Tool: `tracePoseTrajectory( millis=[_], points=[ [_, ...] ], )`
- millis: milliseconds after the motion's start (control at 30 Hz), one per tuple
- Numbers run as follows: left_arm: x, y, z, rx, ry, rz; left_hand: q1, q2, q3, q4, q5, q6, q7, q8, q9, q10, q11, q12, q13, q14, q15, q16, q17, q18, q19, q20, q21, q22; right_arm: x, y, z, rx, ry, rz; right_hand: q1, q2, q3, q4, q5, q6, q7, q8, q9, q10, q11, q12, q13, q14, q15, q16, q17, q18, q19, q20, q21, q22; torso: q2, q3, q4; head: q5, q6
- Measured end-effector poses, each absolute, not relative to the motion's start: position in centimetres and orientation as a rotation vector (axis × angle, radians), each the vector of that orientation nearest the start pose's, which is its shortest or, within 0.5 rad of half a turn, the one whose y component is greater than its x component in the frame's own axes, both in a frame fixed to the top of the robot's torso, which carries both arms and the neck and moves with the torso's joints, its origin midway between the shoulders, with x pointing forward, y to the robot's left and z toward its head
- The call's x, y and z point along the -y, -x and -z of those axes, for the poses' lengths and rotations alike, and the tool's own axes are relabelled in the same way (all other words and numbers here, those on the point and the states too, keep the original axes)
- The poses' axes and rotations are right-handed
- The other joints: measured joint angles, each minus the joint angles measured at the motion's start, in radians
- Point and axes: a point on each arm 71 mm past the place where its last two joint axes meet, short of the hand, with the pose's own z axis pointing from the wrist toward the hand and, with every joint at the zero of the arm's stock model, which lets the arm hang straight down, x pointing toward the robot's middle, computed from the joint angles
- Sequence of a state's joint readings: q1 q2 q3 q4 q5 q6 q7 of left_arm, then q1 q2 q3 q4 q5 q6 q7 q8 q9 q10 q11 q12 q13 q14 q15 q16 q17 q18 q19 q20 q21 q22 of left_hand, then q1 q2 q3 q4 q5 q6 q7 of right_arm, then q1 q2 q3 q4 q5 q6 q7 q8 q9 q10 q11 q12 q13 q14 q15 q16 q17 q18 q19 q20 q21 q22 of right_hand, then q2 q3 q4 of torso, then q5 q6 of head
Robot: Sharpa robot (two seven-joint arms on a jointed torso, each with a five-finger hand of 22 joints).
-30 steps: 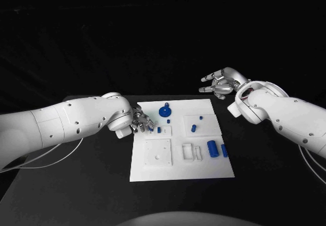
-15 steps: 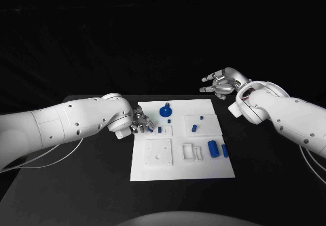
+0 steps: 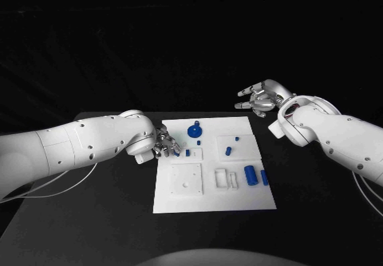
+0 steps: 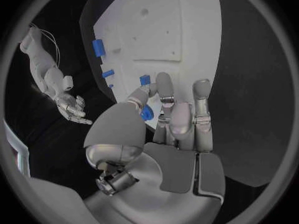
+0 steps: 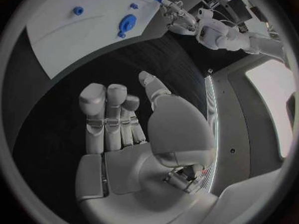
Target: Assemble the parts on the task board
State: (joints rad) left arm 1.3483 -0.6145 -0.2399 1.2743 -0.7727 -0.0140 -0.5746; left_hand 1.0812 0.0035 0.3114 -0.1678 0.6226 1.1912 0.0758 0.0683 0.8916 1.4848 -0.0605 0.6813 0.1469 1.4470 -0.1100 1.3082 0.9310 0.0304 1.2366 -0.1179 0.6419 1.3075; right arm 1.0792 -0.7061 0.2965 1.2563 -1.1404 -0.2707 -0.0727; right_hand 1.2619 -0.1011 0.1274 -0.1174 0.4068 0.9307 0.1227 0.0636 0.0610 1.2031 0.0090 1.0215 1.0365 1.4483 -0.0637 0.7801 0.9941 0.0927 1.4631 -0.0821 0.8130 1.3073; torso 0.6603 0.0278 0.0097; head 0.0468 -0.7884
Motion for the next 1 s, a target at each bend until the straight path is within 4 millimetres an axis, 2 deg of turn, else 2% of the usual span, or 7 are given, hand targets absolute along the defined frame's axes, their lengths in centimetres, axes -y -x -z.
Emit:
tracePoseTrajectory(
  millis=[1000],
  points=[
    [-18.61,-52.00,23.36,-2.343,0.446,0.344,0.000,0.000,-0.001,-0.001,0.003,0.000,0.000,0.000,0.002,0.000,0.000,0.000,0.000,0.000,0.000,0.000,0.000,0.000,0.000,0.000,0.000,0.001,23.04,-55.08,15.56,-1.584,-0.392,-0.810,0.000,0.000,0.000,0.000,0.000,0.002,0.002,0.000,0.000,0.000,0.000,0.000,0.000,0.000,0.000,0.000,0.000,0.000,0.000,0.000,0.000,0.000,0.000,0.0002,-0.0001,0.002,-0.001]
  ],
)
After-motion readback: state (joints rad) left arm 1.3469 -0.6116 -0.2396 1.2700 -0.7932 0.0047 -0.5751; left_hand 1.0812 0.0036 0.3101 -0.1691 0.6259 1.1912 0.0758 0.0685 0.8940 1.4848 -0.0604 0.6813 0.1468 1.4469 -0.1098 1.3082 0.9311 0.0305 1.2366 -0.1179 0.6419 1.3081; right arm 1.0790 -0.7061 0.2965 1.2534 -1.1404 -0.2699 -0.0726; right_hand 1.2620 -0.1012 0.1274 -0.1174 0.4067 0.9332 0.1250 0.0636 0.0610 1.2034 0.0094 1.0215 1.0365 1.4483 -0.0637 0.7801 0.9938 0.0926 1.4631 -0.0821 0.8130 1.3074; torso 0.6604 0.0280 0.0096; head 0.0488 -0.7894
